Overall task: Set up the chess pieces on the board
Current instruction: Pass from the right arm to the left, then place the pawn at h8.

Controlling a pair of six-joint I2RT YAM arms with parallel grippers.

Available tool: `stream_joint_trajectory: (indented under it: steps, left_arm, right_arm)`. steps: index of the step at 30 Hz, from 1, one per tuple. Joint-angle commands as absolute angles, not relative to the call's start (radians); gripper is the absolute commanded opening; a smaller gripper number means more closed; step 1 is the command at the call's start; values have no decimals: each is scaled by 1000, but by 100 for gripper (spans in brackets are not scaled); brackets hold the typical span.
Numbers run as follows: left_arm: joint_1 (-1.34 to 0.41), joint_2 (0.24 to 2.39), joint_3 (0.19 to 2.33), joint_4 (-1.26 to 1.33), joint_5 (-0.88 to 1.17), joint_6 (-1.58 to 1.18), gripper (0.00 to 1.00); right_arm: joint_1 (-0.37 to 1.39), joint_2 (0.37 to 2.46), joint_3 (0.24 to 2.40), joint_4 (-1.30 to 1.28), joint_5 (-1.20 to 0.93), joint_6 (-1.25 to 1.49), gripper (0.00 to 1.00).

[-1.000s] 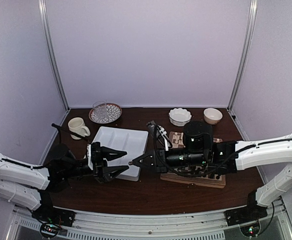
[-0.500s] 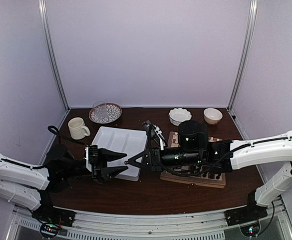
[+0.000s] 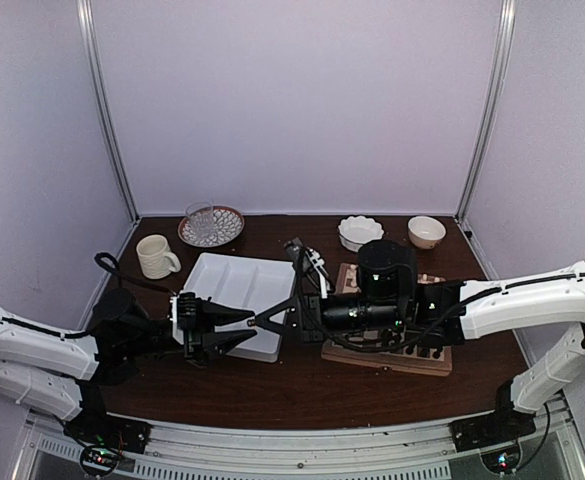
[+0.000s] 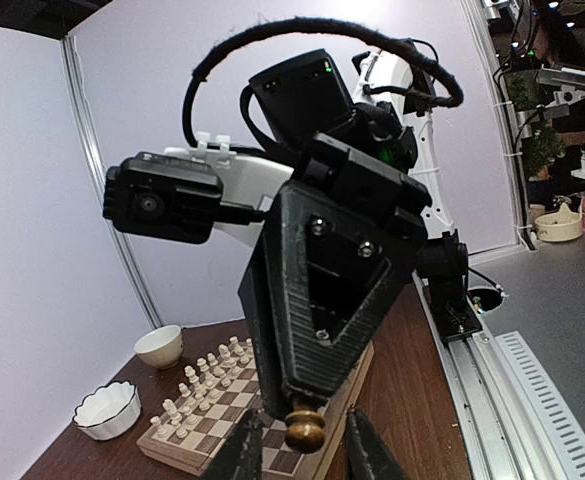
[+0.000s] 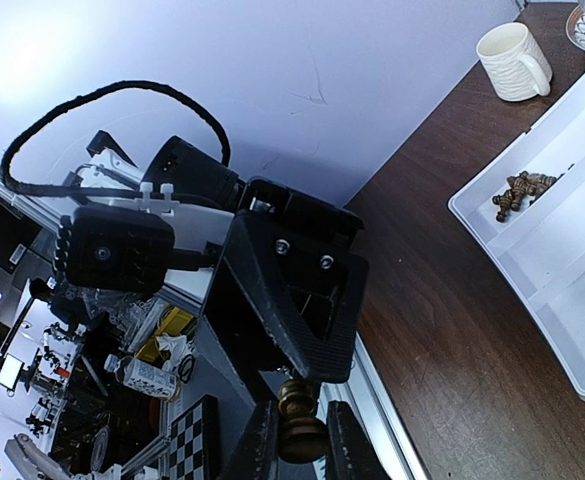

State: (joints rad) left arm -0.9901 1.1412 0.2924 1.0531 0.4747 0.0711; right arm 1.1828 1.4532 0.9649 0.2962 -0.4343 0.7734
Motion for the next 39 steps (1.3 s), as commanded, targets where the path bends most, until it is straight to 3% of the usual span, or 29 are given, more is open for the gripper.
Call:
stream_joint_trajectory:
  steps: [1,7,13,19,25,32,39]
  left_arm:
    - [-995,1122,298,1082,470,86,24]
    - [-995,1114,301,1076,467,83,7]
    - [-996,1112,303,1063,455,81,1]
    - [-995,1109,319,1015,423,75,0]
    - [-995,1116,381,866,386,67,0]
    - [-1004,1235,643,388,322,57,0]
    - [-1019,1474,1079,-189,271,14,0]
  right_arm:
    - [1187,1462,991,334,-449,783,11]
    - [1188,1466,991,330,-444,785,13]
    - [1187,1451,978,313,-409,772,17]
    - [1186,1395,961,249,-352,739,39]
    - [1172,1260,982,-58,-189,606,55]
    - [1083,1165,1138,-497,76,404,60]
    - [900,1148,1215,-611,188,315,60]
